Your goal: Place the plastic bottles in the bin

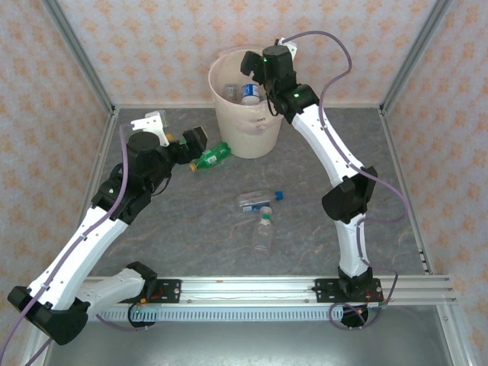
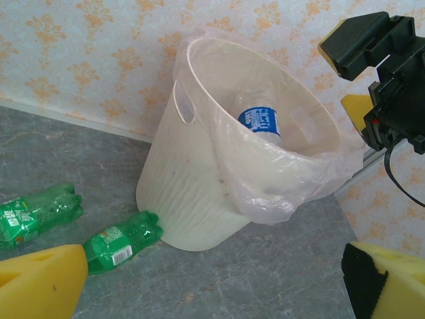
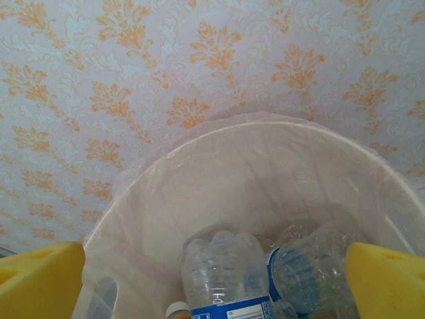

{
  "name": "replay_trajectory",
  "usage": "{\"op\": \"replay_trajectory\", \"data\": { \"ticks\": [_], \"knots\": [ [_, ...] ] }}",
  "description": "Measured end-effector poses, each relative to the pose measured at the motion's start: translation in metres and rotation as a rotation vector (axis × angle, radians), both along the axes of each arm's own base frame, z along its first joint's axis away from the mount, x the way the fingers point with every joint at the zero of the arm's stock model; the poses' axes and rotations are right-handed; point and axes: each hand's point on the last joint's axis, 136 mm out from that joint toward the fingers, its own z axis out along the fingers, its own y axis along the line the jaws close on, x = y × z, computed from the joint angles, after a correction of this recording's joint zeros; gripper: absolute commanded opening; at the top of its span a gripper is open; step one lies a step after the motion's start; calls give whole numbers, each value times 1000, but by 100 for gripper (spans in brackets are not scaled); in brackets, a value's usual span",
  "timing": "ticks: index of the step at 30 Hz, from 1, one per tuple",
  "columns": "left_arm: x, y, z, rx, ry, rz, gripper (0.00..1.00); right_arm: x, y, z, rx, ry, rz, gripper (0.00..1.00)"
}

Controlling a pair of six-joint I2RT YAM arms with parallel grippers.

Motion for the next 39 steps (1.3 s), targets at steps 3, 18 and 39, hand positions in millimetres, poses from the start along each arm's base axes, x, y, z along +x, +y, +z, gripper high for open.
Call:
{"op": "replay_trajectory", "data": {
  "ticks": [3,18,39],
  "knots": [
    [0,0,0,-1,1,0,99,-3,-1,3,0,1,0,100],
    [5,-8,-13,3,34,-29,96,-52,-23,49,24,-42,11,100],
    [51,-8,-118,170,271,-26,90,-176,-67,-3,28,51,60,100]
  ]
}}
